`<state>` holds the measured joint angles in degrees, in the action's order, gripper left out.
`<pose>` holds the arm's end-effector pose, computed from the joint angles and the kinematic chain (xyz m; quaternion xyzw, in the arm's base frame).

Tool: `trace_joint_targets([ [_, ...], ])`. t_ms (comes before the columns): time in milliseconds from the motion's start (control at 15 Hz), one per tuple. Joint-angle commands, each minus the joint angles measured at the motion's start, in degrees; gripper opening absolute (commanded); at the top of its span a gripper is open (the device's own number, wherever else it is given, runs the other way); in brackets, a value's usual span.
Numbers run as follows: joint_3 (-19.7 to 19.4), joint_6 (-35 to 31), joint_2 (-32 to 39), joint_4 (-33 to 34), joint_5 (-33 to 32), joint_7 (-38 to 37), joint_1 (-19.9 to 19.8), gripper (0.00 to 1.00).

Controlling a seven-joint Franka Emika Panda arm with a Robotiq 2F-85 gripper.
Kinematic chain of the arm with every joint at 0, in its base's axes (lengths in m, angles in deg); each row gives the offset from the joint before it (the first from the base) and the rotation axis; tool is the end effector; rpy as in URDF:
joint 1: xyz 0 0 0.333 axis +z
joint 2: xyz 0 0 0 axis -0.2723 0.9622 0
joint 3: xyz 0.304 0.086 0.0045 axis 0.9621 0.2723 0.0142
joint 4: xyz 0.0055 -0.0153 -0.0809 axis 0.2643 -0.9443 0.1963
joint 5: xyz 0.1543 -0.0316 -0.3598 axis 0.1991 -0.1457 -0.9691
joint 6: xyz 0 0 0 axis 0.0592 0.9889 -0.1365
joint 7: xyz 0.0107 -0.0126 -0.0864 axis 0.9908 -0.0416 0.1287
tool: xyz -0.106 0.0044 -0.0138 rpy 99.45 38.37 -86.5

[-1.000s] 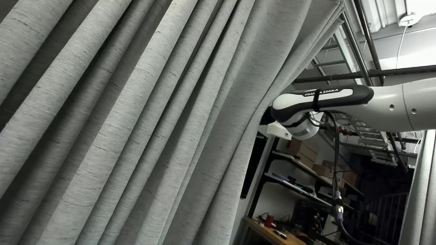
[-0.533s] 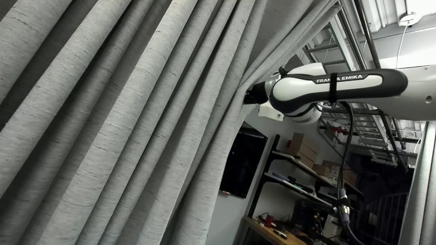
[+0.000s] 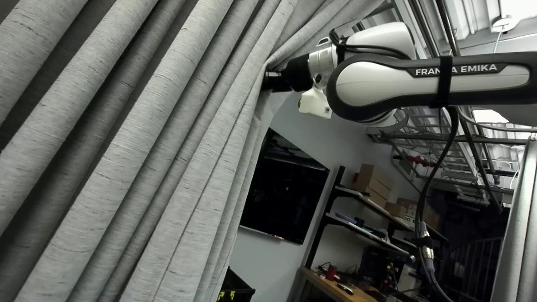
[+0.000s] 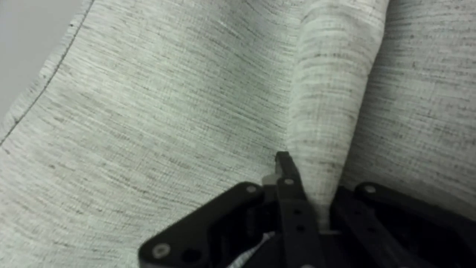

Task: Open the curtain and close it

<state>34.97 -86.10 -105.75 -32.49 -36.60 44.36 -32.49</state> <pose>0.5071 0.1207 0.7218 0.7805 0.1903 0.5819 0.1266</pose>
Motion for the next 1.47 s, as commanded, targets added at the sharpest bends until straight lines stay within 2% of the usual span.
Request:
trace_joint_targets([
  [0,8.8,4.0,-1.2,-0.6,-4.8,-5.7,-1.6,0.01],
  [333,13.9,3.4,-2.4,-0.5,-4.0,-3.0,2.8,0.01],
  [533,19.6,3.7,-3.0,0.4,-5.5,-5.7,0.7,0.01],
  [800,27.5,4.0,-3.9,2.7,-7.8,-9.5,-5.3,0.01],
  [1067,36.2,3.0,-5.0,4.1,-12.0,-13.7,-15.3,0.01],
  [1400,41.7,2.7,-4.8,6.9,-15.0,-13.8,-26.1,0.01],
])
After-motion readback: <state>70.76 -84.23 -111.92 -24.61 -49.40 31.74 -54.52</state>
